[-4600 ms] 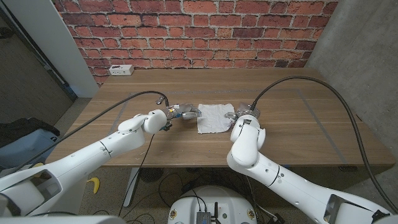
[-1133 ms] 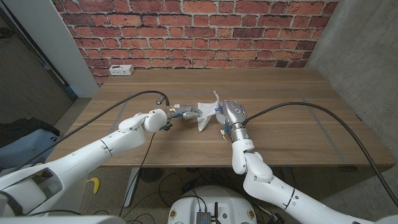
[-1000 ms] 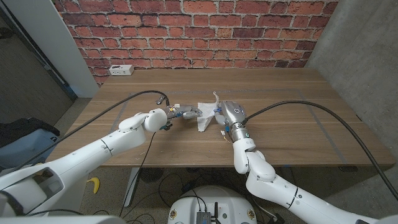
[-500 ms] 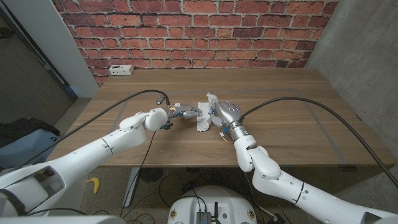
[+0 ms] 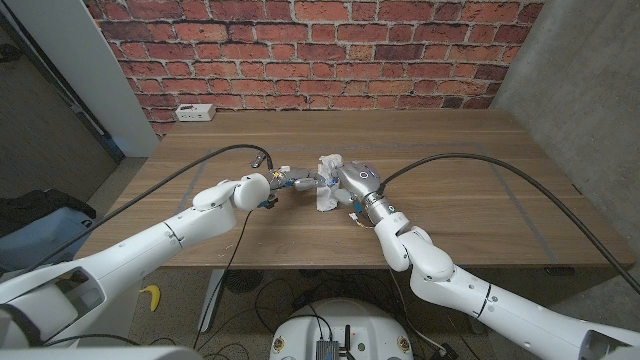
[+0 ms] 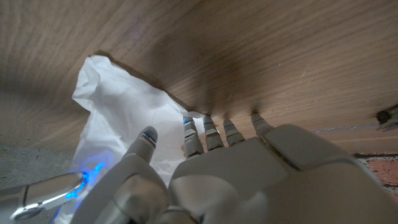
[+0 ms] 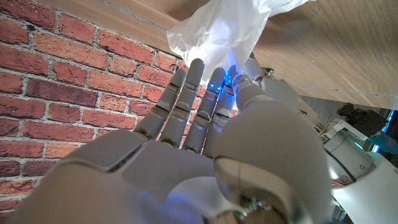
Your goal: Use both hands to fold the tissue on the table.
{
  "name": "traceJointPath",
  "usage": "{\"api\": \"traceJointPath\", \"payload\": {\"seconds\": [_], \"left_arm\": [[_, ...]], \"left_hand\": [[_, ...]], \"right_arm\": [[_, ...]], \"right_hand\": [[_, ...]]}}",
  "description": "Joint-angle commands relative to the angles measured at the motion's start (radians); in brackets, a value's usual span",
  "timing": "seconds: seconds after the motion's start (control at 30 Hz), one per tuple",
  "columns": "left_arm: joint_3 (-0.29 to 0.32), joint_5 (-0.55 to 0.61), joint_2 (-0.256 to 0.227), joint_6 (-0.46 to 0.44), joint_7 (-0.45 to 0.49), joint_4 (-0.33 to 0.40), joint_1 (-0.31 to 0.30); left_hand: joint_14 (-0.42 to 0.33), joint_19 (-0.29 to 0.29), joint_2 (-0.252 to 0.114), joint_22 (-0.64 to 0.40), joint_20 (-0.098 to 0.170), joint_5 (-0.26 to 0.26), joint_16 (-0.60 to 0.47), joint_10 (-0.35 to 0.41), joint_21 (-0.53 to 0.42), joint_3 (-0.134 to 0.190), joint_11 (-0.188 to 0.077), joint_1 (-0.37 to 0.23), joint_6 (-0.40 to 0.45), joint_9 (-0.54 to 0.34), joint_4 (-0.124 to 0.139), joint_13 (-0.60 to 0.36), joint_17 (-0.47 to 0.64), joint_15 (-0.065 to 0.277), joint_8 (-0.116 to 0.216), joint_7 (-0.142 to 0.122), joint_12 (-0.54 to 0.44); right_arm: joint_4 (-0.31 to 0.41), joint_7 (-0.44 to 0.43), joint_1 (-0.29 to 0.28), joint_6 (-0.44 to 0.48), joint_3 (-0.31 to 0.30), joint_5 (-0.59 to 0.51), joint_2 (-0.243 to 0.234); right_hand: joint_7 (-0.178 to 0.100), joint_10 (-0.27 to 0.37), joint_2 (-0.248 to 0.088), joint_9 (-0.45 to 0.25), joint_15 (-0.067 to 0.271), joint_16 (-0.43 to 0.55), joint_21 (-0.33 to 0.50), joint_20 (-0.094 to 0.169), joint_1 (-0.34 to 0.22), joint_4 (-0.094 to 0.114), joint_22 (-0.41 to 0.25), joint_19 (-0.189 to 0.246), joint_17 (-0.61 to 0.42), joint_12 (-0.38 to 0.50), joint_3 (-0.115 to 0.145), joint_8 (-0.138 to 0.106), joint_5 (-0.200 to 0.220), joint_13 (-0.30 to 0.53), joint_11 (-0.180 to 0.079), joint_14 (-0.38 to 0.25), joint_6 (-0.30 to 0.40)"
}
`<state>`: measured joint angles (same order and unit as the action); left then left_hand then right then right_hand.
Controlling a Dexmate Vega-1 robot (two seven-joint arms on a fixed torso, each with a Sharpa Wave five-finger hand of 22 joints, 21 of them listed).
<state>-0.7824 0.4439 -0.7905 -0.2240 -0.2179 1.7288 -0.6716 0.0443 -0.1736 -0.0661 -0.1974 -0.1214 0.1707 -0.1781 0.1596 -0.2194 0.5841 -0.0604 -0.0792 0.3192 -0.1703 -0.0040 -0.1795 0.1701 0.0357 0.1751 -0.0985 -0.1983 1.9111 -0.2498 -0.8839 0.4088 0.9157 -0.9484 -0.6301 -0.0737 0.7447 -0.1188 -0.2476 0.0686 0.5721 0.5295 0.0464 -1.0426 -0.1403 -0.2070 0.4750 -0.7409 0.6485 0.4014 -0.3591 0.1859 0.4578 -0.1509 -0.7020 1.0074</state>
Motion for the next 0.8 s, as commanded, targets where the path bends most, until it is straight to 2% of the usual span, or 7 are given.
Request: {"api": "traceJointPath", "payload": {"seconds": [0.03, 0.13, 0.27, 0.5, 0.73, 0.8], "left_arm": [[0.018, -0.016, -0.015, -0.016, 0.023, 0.028, -0.024], [0.031, -0.022, -0.024, -0.022, 0.037, 0.044, -0.037], [0.058, -0.023, -0.045, -0.044, 0.071, 0.086, -0.066], [0.099, -0.021, -0.074, -0.089, 0.121, 0.141, -0.110], [0.131, -0.010, -0.096, -0.131, 0.172, 0.186, -0.146], [0.140, 0.004, -0.097, -0.149, 0.203, 0.201, -0.161]], "left_hand": [[-0.008, -0.063, -0.005, -0.003, -0.002, 0.006, -0.006, 0.011, -0.006, -0.003, 0.002, 0.011, 0.003, -0.004, 0.001, -0.005, 0.001, 0.000, 0.004, 0.010, -0.008], [-0.010, -0.062, -0.005, -0.003, -0.002, 0.006, -0.006, 0.011, -0.007, -0.003, 0.003, 0.011, 0.002, -0.004, 0.001, -0.005, 0.001, -0.001, 0.004, 0.011, -0.008], [-0.023, -0.055, -0.006, -0.003, -0.004, 0.007, -0.010, 0.014, -0.009, -0.003, 0.013, 0.013, 0.005, -0.004, 0.001, -0.005, 0.001, -0.009, 0.006, 0.012, -0.009], [-0.055, -0.042, -0.010, -0.003, -0.014, 0.007, -0.016, 0.028, -0.014, -0.001, 0.021, 0.014, 0.029, -0.004, 0.002, -0.005, 0.002, -0.025, 0.013, 0.031, -0.013], [-0.078, -0.032, -0.012, -0.002, -0.020, 0.007, -0.020, 0.041, -0.018, 0.000, 0.025, 0.014, 0.045, -0.004, 0.002, -0.006, 0.002, -0.036, 0.017, 0.037, -0.017], [-0.096, -0.018, -0.016, -0.002, -0.024, 0.007, -0.020, 0.064, -0.022, 0.003, 0.028, 0.014, 0.069, -0.005, 0.002, -0.006, 0.002, -0.040, 0.022, 0.055, -0.024]], "right_arm": [[0.004, 0.154, 0.035, -0.041, 0.007, -0.046, -0.005], [0.009, 0.198, 0.041, -0.037, 0.008, -0.055, -0.002], [0.014, 0.271, 0.055, -0.028, 0.014, -0.073, 0.005], [0.016, 0.351, 0.070, -0.016, 0.021, -0.098, 0.017], [0.011, 0.422, 0.082, 0.000, 0.028, -0.118, 0.029], [0.006, 0.436, 0.085, 0.006, 0.031, -0.125, 0.034]], "right_hand": [[-0.045, -0.008, 0.006, 0.001, 0.155, -0.010, 0.011, 0.029, -0.008, 0.000, -0.002, -0.009, -0.004, -0.009, -0.009, -0.001, 0.008, -0.005, 0.011, 0.009, 0.034], [-0.046, -0.016, 0.011, 0.003, 0.154, -0.021, 0.011, 0.023, -0.008, -0.001, -0.001, -0.015, -0.003, -0.016, -0.013, -0.001, 0.009, -0.010, 0.006, 0.019, 0.036], [-0.041, -0.017, 0.011, 0.006, 0.152, -0.031, 0.012, 0.009, -0.005, 0.001, 0.000, -0.020, -0.002, -0.022, -0.017, 0.000, 0.010, -0.017, 0.014, 0.027, 0.039], [-0.031, -0.016, 0.011, 0.010, 0.153, -0.036, 0.014, -0.002, -0.007, -0.001, 0.002, -0.023, -0.005, -0.028, -0.021, 0.000, 0.011, -0.026, 0.021, 0.030, 0.047], [-0.019, -0.019, 0.013, 0.014, 0.153, -0.048, 0.015, -0.014, -0.013, -0.006, 0.004, -0.029, -0.002, -0.035, -0.019, 0.000, 0.012, -0.035, 0.025, 0.035, 0.058], [-0.018, -0.020, 0.016, 0.016, 0.152, -0.049, 0.014, -0.016, -0.014, -0.008, 0.005, -0.032, -0.003, -0.037, -0.020, 0.000, 0.012, -0.037, 0.026, 0.034, 0.059]]}}
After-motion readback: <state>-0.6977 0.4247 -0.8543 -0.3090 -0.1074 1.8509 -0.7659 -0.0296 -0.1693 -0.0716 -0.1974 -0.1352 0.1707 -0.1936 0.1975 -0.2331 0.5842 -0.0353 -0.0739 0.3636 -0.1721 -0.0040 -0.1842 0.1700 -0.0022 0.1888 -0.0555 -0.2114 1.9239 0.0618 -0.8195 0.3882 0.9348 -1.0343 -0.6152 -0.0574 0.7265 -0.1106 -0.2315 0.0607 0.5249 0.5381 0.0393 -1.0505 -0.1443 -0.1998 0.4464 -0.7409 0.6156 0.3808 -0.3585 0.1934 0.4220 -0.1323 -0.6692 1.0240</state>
